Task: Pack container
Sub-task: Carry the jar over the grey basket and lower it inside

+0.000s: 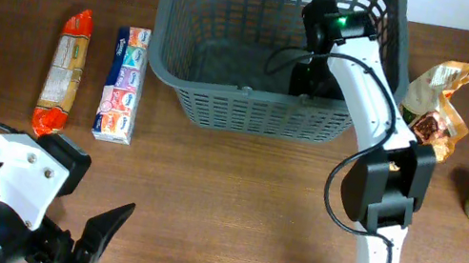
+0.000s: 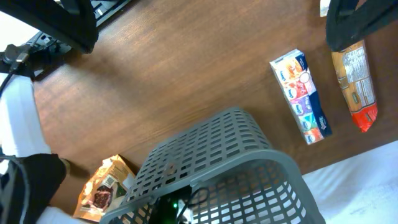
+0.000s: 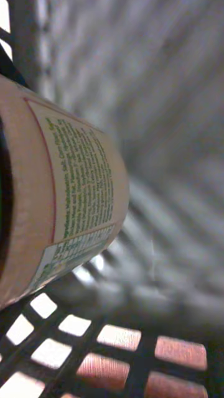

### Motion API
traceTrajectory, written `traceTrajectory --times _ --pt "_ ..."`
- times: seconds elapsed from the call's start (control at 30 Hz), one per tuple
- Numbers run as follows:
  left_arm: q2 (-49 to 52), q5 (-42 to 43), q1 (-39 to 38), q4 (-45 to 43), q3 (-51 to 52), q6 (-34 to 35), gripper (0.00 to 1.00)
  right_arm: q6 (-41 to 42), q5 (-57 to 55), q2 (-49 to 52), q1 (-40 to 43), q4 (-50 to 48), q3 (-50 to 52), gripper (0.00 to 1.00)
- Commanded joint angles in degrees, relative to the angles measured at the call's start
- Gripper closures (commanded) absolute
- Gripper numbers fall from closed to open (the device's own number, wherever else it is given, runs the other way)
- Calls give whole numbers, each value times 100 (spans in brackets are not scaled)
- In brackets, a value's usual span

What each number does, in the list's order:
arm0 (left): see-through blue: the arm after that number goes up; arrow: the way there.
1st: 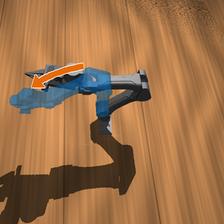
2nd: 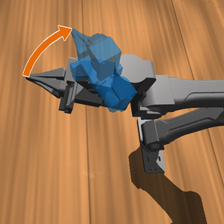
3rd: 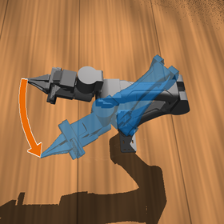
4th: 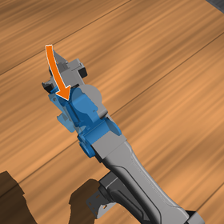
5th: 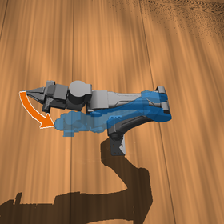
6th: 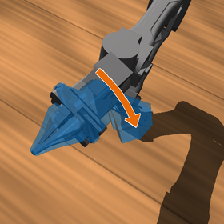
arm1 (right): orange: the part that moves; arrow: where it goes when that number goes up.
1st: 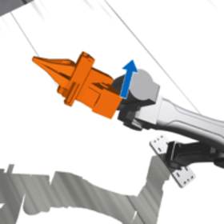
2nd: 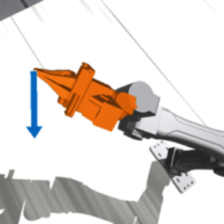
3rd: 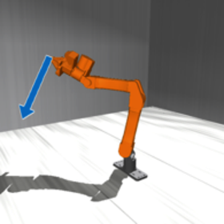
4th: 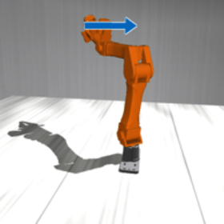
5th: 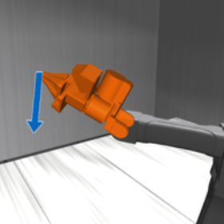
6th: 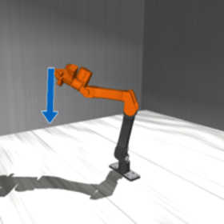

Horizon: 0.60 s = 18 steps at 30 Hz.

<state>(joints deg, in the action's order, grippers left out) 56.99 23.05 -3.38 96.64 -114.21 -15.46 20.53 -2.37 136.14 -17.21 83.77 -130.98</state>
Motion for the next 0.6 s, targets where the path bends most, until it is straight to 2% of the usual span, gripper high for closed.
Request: traceTrajectory --times 0.0,0.13,0.17,0.2,0.23,0.27,0.3,0.4,0.43,0.47,0.57 --pt "24 -31 -24 2 -15 -24 1 -17 -87 214 46 33 -13 96" --pt "24 -33 -22 2 -15 -24 1 -37 -90 315 46 83 -7 94" --pt "24 -33 -22 2 -15 -24 1 -37 -92 315 48 81 -9 88" --pt "24 -33 -22 2 -15 -24 1 -37 -92 315 48 81 -9 71" --pt "24 -35 -24 2 -15 -26 1 -39 -92 315 50 87 -9 65" --pt "24 -35 -22 2 -15 -26 1 -61 -92 315 59 98 -9 54" --pt "24 -35 -22 2 -15 -24 1 -61 -92 315 70 116 -9 48" --pt "24 -35 -24 4 -15 -24 1 -61 -90 315 111 155 -9 47" --pt "24 -35 -24 2 -15 -24 1 -59 -90 315 122 168 -9 41" --pt "24 -35 -22 2 -15 -26 1 -61 -92 315 129 175 -9 30" --pt "24 -35 -22 2 -15 -26 1 -81 -94 308 157 199 -31 19"
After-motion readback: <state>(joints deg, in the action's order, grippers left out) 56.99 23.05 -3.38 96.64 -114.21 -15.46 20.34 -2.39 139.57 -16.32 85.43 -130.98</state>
